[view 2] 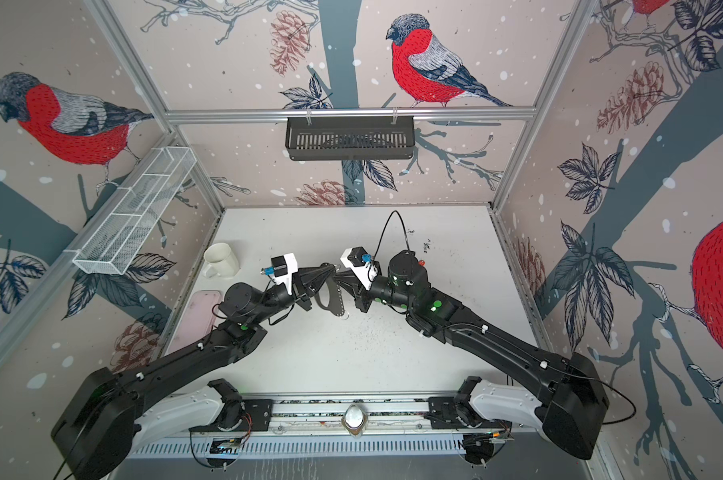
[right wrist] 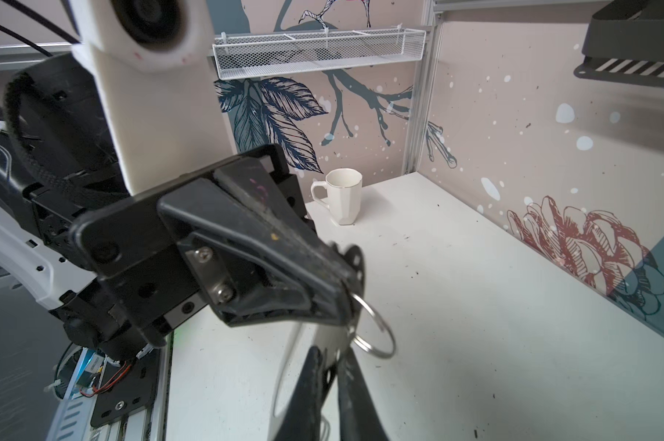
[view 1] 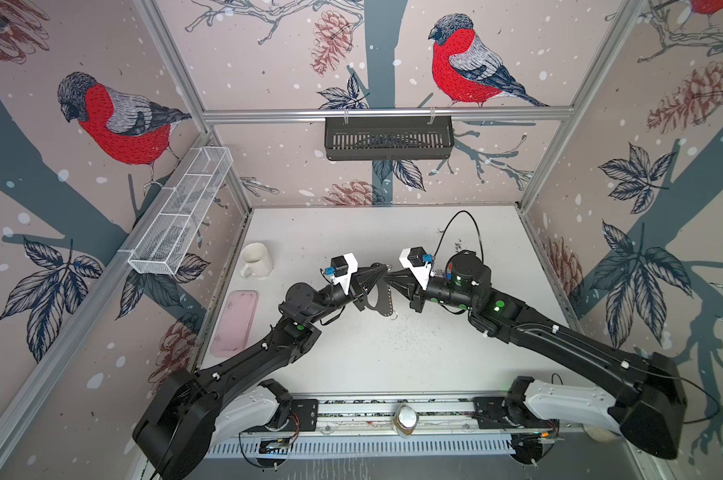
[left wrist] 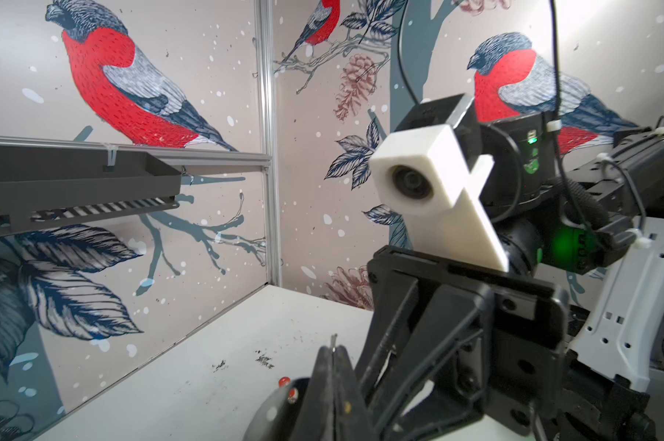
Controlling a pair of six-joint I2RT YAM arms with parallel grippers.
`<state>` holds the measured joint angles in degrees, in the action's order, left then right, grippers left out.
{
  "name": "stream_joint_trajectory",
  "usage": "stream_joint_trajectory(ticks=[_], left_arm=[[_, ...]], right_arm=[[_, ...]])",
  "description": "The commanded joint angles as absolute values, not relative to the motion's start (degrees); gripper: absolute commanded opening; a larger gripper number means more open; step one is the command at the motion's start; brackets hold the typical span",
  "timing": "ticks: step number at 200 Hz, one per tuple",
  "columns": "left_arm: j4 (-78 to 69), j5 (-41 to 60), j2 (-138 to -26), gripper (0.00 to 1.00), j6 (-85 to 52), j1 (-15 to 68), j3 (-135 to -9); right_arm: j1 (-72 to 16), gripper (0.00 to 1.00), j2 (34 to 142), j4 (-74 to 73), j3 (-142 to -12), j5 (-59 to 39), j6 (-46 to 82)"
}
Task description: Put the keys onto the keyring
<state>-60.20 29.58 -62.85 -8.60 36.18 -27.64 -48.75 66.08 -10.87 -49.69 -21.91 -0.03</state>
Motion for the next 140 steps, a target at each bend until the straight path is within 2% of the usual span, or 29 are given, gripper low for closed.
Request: stream_joint_trajectory(ticks=[1,22,55,75,140], left_arm=[[-65.54,28.91,-63.14,0.00,-10.15,36.36,-26.95],[-66.27,28.78,-63.50,0.00,-10.26,36.47,-26.59],[-66.49,29.22,-63.62,0.00,-10.29,36.56,-26.55],[-66.32,29.37,-63.49,0.00,-10.12,36.56,-26.45],[-65.92,31.21,-63.21,0.00,-9.67,36.56,-26.37]], right_arm=[[-49.73,0.03,66.35,-12.54,-50.01,-25.77,-2.13],[-50.33,0.02,66.36,-12.04,-49.94,-26.29,-3.22],[-50.36,0.24,65.32,-10.47,-49.93,-24.81,-4.36],[-50.26,0.31,63.65,-9.94,-49.03,-22.74,-4.89],[-48.53,0.31,58.49,-8.90,-46.68,-15.47,-4.40]])
